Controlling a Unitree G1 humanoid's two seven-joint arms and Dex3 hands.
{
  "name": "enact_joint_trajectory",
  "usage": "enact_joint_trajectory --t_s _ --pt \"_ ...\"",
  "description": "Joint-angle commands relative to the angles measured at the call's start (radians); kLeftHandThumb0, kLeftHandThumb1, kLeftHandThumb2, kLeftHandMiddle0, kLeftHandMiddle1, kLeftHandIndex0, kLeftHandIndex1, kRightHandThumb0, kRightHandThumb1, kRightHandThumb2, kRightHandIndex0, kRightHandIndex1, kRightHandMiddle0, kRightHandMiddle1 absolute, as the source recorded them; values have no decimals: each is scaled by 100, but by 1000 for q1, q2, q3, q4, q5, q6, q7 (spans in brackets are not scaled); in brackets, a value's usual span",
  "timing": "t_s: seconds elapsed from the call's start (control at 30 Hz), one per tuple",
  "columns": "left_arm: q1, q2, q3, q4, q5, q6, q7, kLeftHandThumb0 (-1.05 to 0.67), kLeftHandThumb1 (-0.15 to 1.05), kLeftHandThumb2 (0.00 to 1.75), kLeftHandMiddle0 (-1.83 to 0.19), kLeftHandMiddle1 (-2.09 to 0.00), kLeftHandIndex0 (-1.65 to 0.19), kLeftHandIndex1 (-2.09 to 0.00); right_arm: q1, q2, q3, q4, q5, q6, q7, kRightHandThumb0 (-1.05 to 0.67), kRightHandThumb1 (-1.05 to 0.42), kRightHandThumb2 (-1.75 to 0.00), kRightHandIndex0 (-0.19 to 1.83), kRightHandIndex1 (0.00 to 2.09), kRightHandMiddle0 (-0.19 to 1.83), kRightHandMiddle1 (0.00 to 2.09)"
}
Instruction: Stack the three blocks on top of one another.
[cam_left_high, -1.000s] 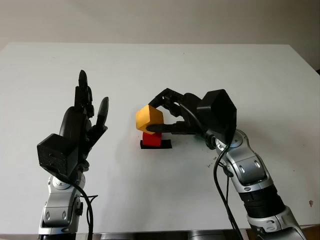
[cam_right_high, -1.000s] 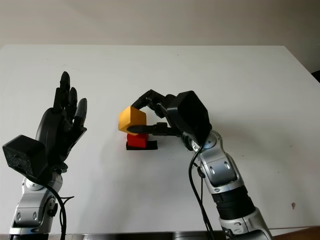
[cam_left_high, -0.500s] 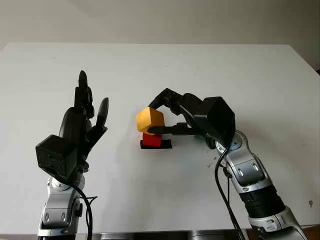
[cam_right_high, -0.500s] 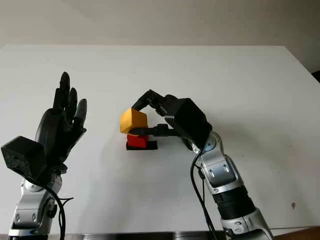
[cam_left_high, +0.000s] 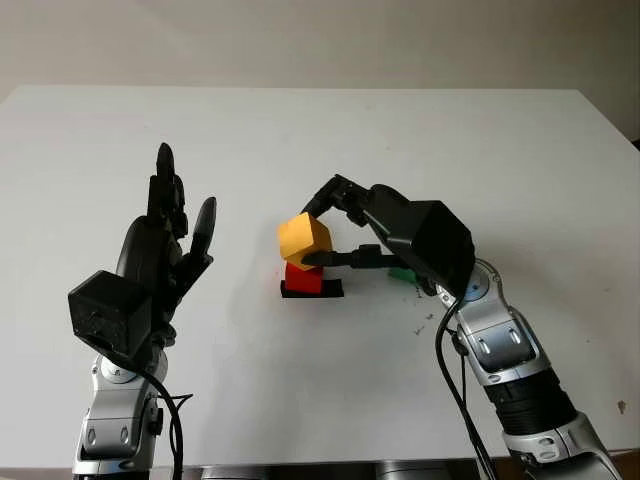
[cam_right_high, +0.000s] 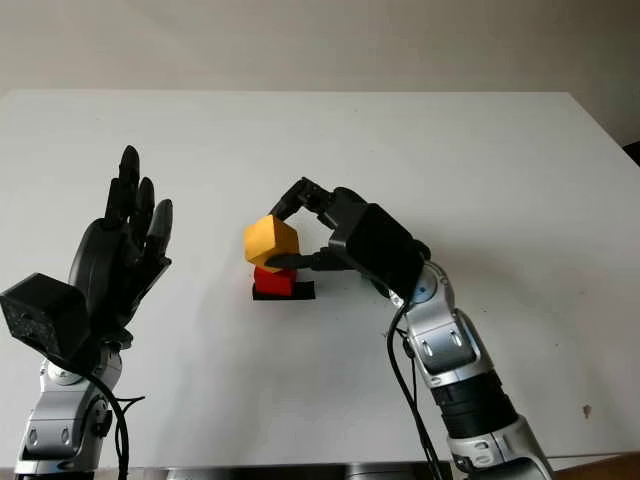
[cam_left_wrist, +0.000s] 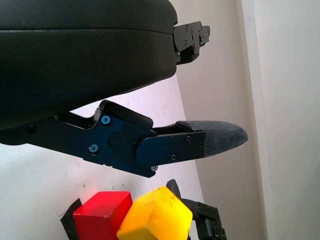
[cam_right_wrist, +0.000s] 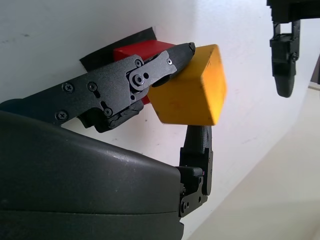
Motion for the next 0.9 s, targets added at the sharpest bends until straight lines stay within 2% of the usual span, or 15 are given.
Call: enact_joint_trajectory --t_s 0.0,0.17,0.5,0.87 --pt "8 9 1 -23 -2 1 -5 -77 105 52 18 -5 18 -5 14 -16 6 -31 -17 -3 3 -36 -100 -6 15 5 20 148" --pt "11 13 3 -25 -2 3 -10 -78 105 52 19 -5 19 -4 24 -19 9 -55 -40 13 8 -33 -101 -6 15 5 19 149" --pt "11 14 5 -23 2 2 -6 -77 105 52 19 -5 19 -5 32 -47 37 -51 -124 -63 -3 -34 -99 -5 20 7 22 148" --pt "16 18 4 -30 1 13 -7 -77 105 51 19 -4 19 -5 31 -35 40 -45 -159 -78 -21 -34 -98 -5 24 8 26 146"
